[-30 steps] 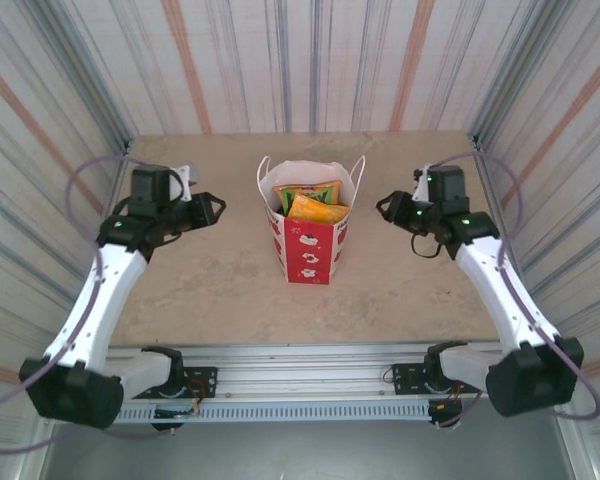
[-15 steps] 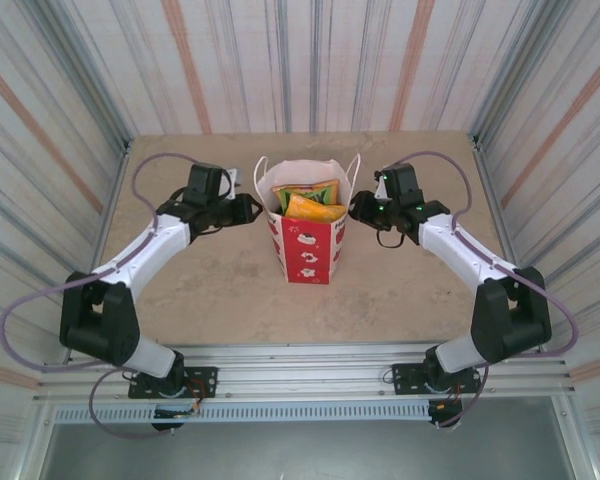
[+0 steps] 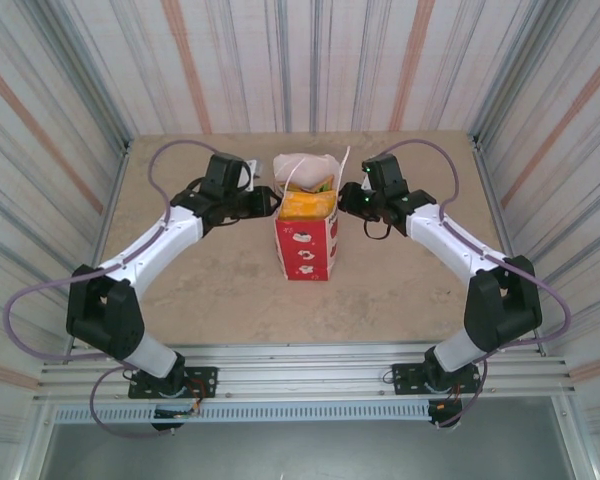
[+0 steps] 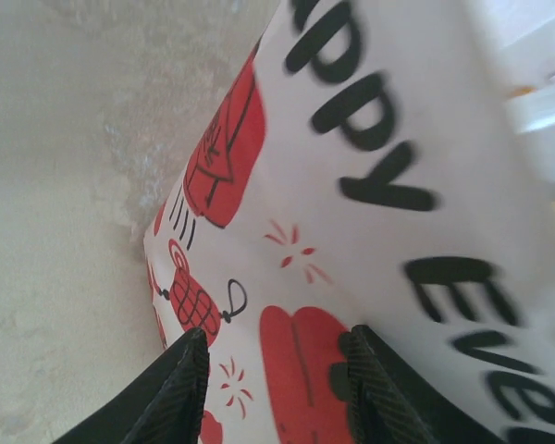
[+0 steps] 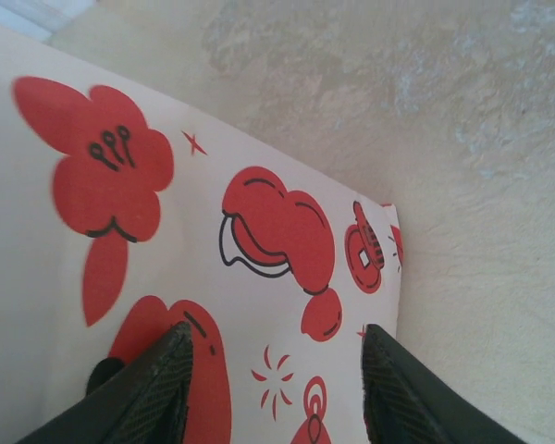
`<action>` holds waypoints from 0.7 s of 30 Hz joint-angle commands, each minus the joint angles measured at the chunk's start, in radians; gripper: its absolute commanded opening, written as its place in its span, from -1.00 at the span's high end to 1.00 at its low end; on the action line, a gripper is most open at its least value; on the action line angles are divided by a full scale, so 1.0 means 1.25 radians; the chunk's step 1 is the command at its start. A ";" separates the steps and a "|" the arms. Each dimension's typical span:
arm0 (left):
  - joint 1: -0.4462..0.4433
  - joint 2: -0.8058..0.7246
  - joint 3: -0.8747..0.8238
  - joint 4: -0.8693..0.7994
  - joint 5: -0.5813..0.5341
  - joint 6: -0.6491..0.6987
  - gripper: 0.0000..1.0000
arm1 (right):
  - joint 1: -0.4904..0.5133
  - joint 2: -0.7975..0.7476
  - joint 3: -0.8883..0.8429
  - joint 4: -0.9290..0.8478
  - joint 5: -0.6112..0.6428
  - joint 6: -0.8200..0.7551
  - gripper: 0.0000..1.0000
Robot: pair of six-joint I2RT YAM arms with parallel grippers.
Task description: Place the snacks into the paper bag
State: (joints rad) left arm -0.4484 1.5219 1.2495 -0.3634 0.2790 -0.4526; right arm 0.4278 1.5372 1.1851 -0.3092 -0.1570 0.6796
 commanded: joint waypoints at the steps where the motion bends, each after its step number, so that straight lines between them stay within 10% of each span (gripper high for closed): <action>1: 0.015 -0.048 0.015 -0.021 -0.002 0.018 0.03 | 0.003 -0.039 0.024 -0.048 0.016 -0.011 -0.12; 7: 0.128 -0.166 -0.088 -0.043 -0.037 0.061 -0.16 | -0.080 -0.142 -0.044 -0.094 0.042 -0.081 -0.24; 9: 0.173 -0.210 -0.130 -0.033 -0.066 0.085 -0.46 | -0.117 -0.186 -0.069 -0.092 0.043 -0.120 -0.27; 10: 0.200 -0.233 -0.155 -0.018 -0.071 0.097 -0.95 | -0.138 -0.206 -0.084 -0.088 0.044 -0.144 -0.33; 12: 0.257 -0.266 -0.205 0.018 -0.079 0.112 -0.97 | -0.170 -0.244 -0.114 -0.075 0.058 -0.200 -0.93; 21: 0.337 -0.345 -0.497 0.362 -0.174 0.281 -0.97 | -0.317 -0.367 -0.405 0.207 0.055 -0.401 -0.98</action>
State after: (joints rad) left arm -0.0265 1.1263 0.7258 -0.1238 0.1329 -0.2287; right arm 0.0677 1.1133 0.7792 -0.2108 -0.1005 0.2970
